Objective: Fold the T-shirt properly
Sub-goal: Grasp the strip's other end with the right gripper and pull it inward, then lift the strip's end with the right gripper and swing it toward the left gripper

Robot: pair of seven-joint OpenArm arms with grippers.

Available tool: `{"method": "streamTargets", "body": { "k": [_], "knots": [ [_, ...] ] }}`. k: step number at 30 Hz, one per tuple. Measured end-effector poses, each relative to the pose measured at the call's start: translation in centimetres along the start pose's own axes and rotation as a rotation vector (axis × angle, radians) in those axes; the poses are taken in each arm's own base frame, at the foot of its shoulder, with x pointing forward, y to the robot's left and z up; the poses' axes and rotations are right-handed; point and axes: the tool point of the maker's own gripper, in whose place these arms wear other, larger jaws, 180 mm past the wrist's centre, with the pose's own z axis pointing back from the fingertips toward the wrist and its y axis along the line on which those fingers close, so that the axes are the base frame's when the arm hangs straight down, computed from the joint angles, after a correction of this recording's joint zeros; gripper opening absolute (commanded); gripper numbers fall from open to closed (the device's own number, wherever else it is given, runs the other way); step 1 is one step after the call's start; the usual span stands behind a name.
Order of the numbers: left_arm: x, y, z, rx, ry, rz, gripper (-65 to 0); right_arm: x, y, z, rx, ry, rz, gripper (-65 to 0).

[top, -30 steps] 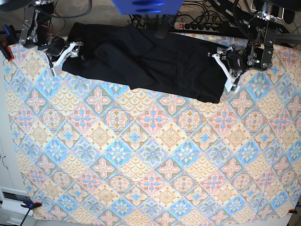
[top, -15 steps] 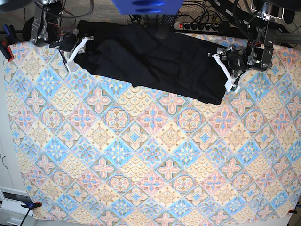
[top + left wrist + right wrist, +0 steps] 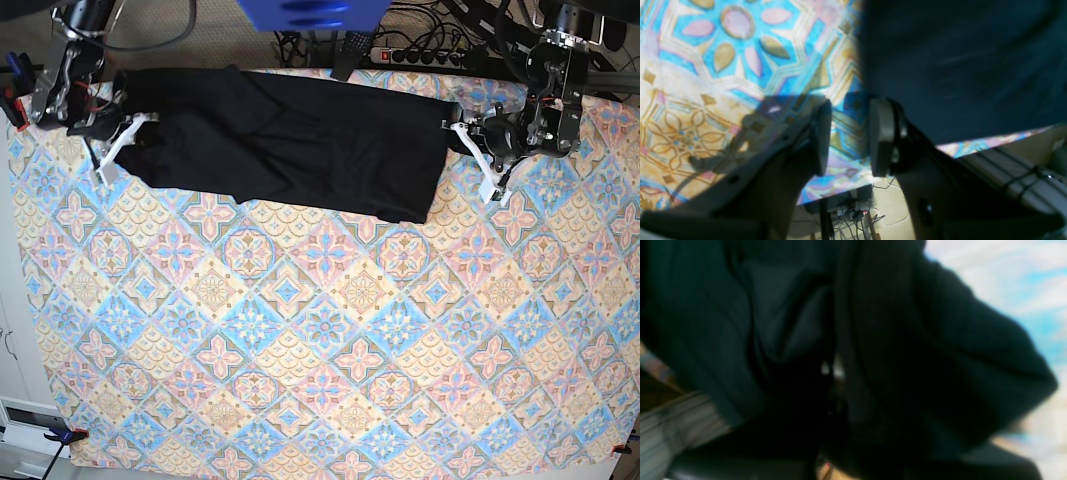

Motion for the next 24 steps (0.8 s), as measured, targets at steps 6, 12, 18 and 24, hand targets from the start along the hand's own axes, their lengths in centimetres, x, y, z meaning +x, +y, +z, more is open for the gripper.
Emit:
{"method": "streamTargets", "body": {
  "k": [6, 12, 18, 24],
  "knots": [
    [1.2, -0.8, 1.0, -0.009, -0.052, -0.019, -47.9, 2.7, -2.9, -0.2, -0.076, 0.024, 0.026, -64.6],
    [1.4, -0.2, 1.3, -0.007, -0.109, 0.102, -59.6, 6.5, -5.3, 0.9, -0.164, 0.003, 0.070, -64.6],
    [1.2, -0.4, 1.1, -0.010, -0.105, 0.110, -64.3, 5.6, -4.6, 0.7, -0.194, 0.095, 0.161, -64.6],
    [1.1, -0.8, 0.9, -0.017, -0.106, 0.119, -64.3, 11.3, 4.0, 0.9, -0.109, -0.026, 0.497, -64.7]
  ]
}}
